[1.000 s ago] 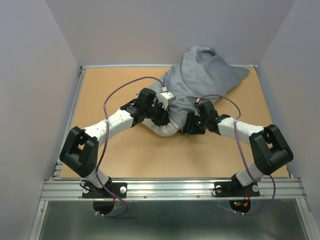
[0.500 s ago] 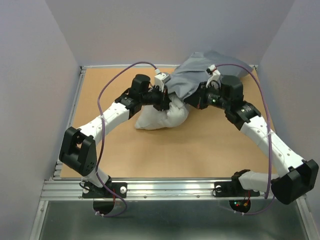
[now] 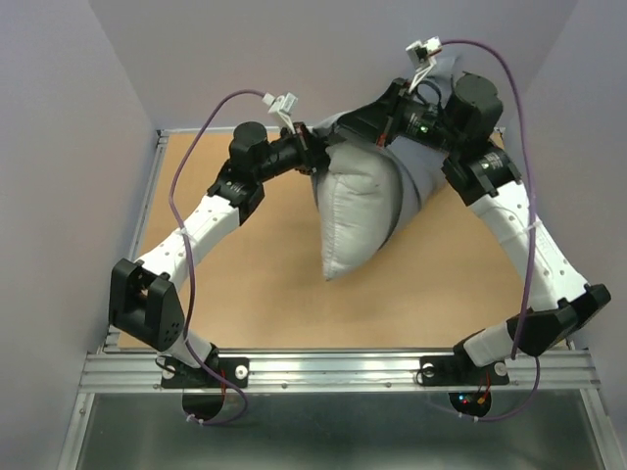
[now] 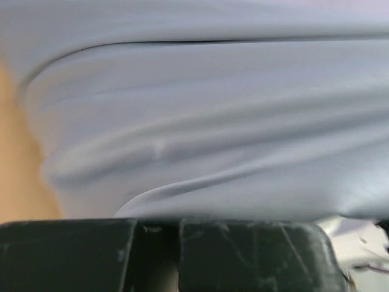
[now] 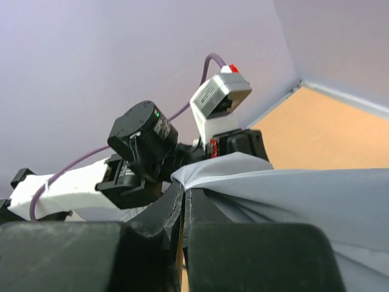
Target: Put the pillow into the pillowcase
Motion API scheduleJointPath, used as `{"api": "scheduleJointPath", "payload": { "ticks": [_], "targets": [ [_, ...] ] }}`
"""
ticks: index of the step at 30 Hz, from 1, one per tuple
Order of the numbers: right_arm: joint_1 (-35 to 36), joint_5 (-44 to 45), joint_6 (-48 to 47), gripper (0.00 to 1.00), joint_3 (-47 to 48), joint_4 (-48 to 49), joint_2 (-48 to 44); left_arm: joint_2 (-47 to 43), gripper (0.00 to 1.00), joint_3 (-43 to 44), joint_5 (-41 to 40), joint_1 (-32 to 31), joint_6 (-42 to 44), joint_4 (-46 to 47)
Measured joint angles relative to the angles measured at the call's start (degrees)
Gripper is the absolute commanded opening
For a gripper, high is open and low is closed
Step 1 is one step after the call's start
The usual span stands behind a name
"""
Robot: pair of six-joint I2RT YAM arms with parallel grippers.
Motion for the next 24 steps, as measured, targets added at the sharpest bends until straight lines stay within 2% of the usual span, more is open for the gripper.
{"api": "scheduleJointPath", "payload": {
  "ticks": [3, 5, 7, 9, 10, 11, 13, 14, 17, 19, 20, 24],
  "targets": [
    [1.3, -1.2, 3.6, 0.00, -5.6, 4.4, 2.3, -0.7, 0.01, -6.8, -1.7, 4.2, 0.2, 0.1],
    [2.9, -0.8, 5.6, 0.01, -10.3, 7.3, 4.7, 0.7, 0.18, -11.7, -3.4, 7.4, 2.4, -1.8],
    [4.7, -0.4, 7.3, 0.00, -14.2, 9.1, 8.4, 3.0, 0.42, -14.5, -4.5, 10.0, 5.8, -5.3],
    [6.0, -0.2, 8.8, 0.01, -15.8, 11.5, 13.2, 5.2, 0.53, -15.8, -4.5, 12.8, 11.0, -10.6],
    [6.5, 0.0, 9.3, 0.01, -15.8, 12.6, 15.9, 4.9, 0.62, -16.9, -4.0, 14.3, 13.9, -12.2],
    [6.9, 0.2, 9.5, 0.01, -15.8, 13.8, 18.0, 3.8, 0.67, -18.2, -3.6, 15.4, 16.0, -13.7],
    [7.2, 0.7, 9.5, 0.01, -15.8, 15.2, 20.3, -2.4, 0.76, -22.1, -2.1, 16.8, 21.9, -17.6],
    [7.2, 1.3, 9.5, 0.01, -15.8, 16.6, 21.7, -5.7, 0.76, -23.5, -1.7, 16.9, 23.7, -19.3],
    [7.1, 2.0, 9.6, 0.43, -15.6, 18.3, 23.9, -18.0, 0.77, -25.3, -1.0, 17.3, 29.9, -24.0],
    [7.1, 2.4, 9.0, 0.67, -14.6, 18.8, 25.4, -25.4, 0.79, -24.6, -1.3, 18.1, 34.2, -25.8],
    [7.1, 2.7, 8.9, 0.70, -14.0, 18.7, 25.6, -27.3, 0.98, -24.1, -1.5, 18.8, 35.4, -26.7],
    [7.0, 3.2, 2.6, 0.71, -9.9, 13.1, 24.5, -31.5, 0.99, -23.5, -1.6, 19.6, 41.0, -29.6]
  ]
}}
